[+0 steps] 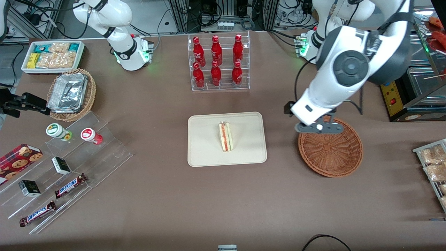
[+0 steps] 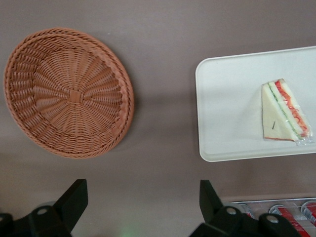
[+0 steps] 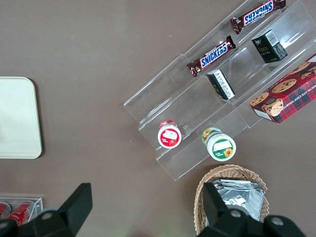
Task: Place sandwich from basket to tray
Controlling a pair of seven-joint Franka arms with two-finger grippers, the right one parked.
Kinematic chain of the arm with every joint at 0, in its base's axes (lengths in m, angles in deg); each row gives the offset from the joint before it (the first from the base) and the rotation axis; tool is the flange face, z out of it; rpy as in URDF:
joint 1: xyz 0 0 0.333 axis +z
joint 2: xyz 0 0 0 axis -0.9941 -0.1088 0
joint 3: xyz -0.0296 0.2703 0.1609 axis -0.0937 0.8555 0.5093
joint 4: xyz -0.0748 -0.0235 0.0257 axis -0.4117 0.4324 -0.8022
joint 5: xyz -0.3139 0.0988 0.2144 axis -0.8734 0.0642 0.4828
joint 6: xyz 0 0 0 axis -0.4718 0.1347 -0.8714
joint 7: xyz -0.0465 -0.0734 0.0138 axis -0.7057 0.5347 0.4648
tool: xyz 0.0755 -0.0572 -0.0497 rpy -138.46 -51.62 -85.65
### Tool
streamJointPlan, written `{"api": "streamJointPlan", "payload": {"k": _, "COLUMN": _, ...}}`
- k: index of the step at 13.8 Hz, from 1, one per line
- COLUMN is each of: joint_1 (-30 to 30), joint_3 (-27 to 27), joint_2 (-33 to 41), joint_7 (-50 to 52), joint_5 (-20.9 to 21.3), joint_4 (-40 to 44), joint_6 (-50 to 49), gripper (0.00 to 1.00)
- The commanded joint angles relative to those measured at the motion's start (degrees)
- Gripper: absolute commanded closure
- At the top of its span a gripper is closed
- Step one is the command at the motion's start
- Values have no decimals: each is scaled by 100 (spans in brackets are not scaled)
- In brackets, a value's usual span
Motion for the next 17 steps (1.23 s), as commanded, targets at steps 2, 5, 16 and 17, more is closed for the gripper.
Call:
{"api": "streamJointPlan", "payload": {"k": 2, "joint_1": 970, "joint_3": -681, "joint_2": 364, "joint_7": -88, "joint_5": -18, "joint_4": -289, "joint_6": -103, "gripper": 0}}
{"api": "streamJointPlan", "payload": {"k": 5, "joint_1": 1902, "joint_3": -1349, "joint_2": 505, "joint_7": -517, "joint_5": -1, "joint_4": -325, "joint_6": -340, "gripper": 0}}
{"api": "streamJointPlan", "payload": {"k": 16, "joint_1": 3056, "joint_3": -1510, "joint_2": 1490, "joint_7": -1600, "joint_5": 52, "joint_4": -318, "joint_6": -1885, "gripper": 0}}
{"api": "streamJointPlan", "payload": {"k": 17, "joint_1": 3056, "joint_3": -1492, "joint_2": 1490, "joint_7": -1600, "joint_5": 52, "joint_4": -177, "joint_6": -2036, "gripper": 0}}
